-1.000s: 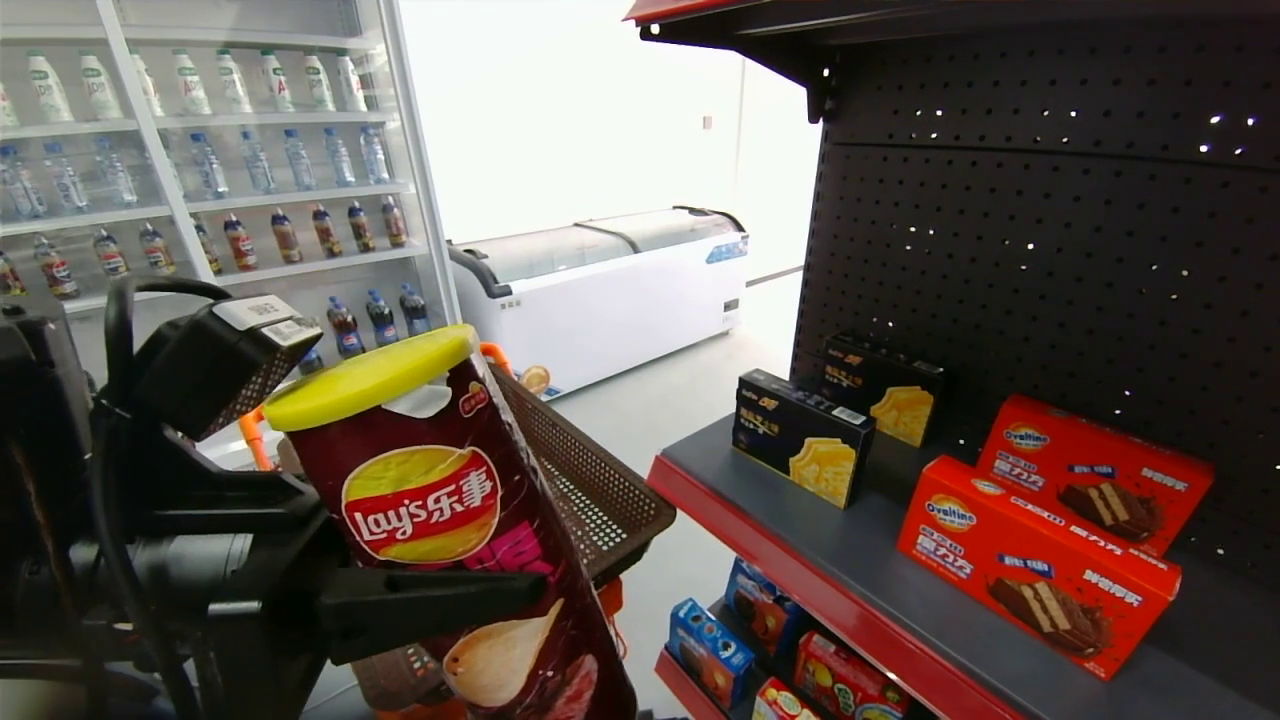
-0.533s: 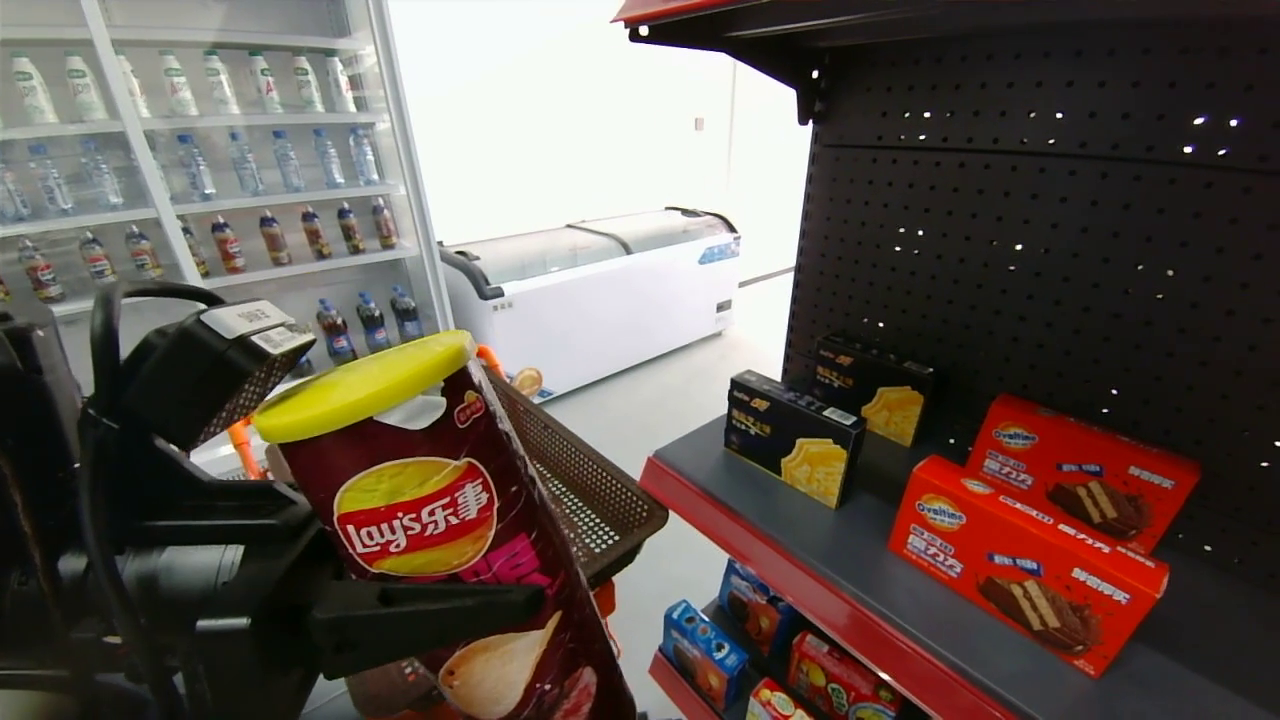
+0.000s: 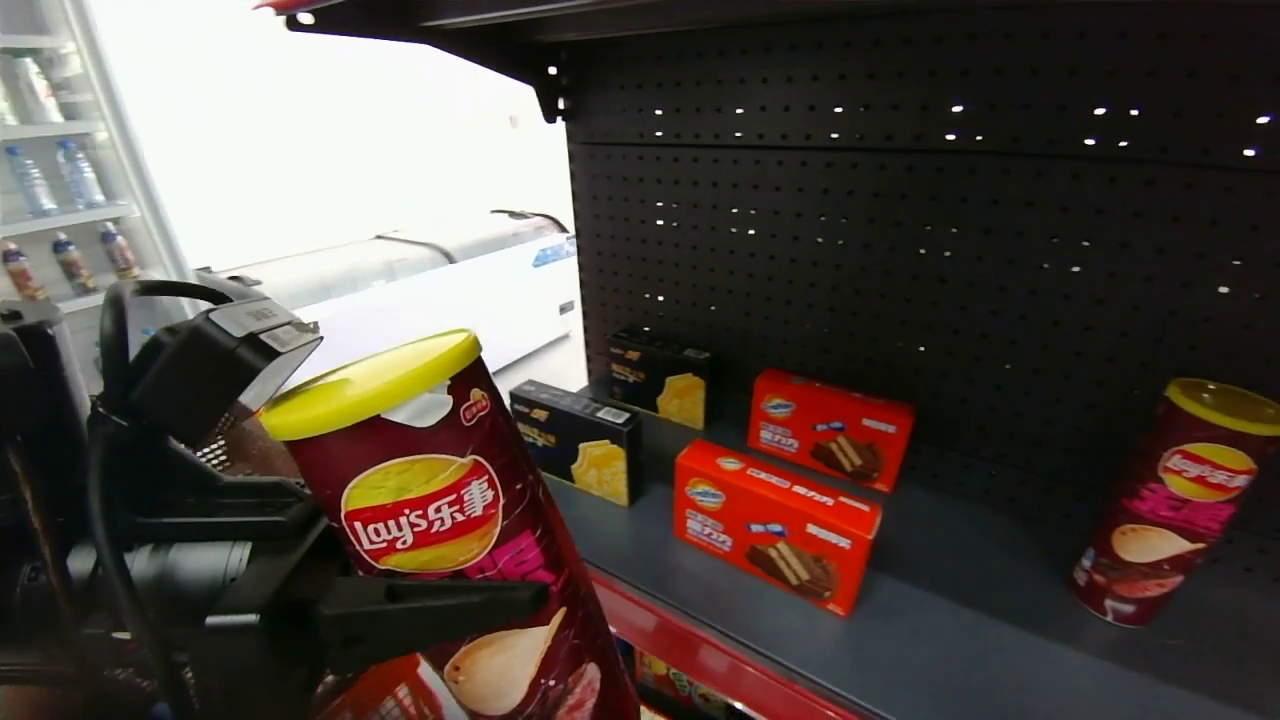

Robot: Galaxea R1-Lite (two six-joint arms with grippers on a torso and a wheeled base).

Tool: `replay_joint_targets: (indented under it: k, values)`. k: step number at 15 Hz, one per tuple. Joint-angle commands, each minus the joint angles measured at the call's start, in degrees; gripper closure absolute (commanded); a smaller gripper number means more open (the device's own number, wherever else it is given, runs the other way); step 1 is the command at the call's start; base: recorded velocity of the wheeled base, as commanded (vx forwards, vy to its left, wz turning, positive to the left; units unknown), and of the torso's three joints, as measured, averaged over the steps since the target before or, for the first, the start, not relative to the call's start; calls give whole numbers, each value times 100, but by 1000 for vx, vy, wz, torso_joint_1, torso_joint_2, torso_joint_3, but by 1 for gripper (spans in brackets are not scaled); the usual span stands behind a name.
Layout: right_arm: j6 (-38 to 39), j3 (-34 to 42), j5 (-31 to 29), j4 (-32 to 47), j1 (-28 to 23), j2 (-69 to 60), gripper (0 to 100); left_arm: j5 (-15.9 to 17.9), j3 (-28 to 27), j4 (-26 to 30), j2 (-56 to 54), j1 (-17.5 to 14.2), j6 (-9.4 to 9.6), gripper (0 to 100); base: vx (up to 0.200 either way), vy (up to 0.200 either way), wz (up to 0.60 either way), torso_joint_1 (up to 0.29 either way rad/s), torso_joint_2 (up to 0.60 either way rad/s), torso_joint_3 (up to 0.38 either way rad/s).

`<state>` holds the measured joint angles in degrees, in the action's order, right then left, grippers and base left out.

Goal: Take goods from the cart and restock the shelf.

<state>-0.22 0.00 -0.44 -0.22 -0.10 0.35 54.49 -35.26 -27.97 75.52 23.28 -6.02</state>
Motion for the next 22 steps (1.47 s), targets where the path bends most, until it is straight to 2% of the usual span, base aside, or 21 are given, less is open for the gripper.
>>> replay_joint_targets:
  k: [1, 10, 21, 22]
  values:
    - [-4, 0, 0, -4, 1, 9, 0, 0, 1, 2, 24, 1, -4, 100, 0, 0, -600, -2, -2, 2]
    - [4, 0, 0, -4, 1, 0, 0, 0, 1, -16, 24, -26, -4, 100, 0, 0, -600, 2, 4, 3]
    - [-13, 0, 35, 13, 27, 26, 0, -9, 1, -16, 15, -34, -4, 100, 0, 0, 0, 0, 0, 0]
    - [444, 0, -123, -4, 19, 79, 0, -9, 1, -7, 15, -8, 13, 100, 0, 0, 0, 0, 0, 0]
